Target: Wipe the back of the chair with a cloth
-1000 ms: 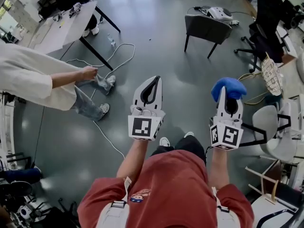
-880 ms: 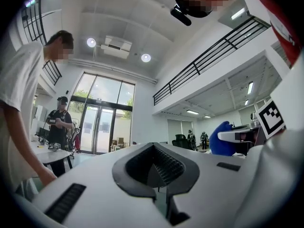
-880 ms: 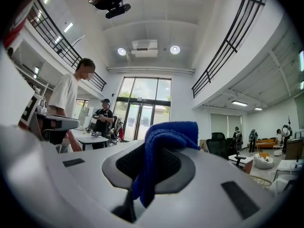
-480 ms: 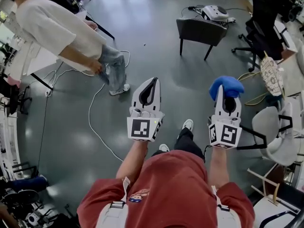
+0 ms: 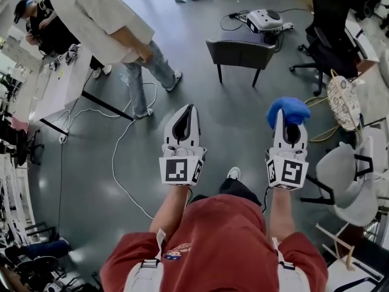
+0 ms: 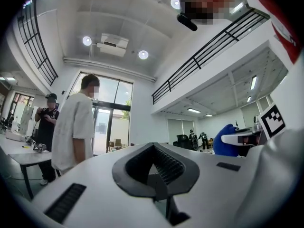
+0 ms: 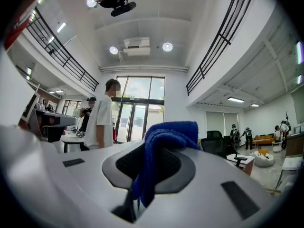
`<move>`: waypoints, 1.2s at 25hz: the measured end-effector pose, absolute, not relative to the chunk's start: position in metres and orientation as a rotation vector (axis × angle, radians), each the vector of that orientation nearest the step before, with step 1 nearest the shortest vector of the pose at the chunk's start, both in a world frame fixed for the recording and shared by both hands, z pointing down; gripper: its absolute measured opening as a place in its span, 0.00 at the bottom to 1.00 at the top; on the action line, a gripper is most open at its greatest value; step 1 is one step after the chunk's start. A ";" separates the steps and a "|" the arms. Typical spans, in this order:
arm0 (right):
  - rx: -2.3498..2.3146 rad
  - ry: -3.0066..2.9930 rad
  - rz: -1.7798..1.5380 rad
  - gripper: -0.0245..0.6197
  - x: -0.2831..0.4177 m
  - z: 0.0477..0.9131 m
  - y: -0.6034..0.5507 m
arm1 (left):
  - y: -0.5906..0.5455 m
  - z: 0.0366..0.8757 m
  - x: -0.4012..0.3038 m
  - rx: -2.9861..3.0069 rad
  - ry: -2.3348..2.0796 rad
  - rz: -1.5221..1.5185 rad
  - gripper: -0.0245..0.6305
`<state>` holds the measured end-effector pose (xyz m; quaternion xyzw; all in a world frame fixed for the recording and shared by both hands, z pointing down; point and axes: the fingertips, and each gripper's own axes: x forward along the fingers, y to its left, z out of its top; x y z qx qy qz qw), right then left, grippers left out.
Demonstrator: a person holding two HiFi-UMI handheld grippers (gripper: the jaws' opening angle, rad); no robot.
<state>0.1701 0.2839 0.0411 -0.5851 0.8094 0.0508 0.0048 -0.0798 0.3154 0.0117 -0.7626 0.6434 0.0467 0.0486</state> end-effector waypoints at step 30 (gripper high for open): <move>-1.950 2.509 0.136 0.13 0.080 0.046 0.101 | 0.119 0.037 -0.149 -2.488 1.817 0.044 0.06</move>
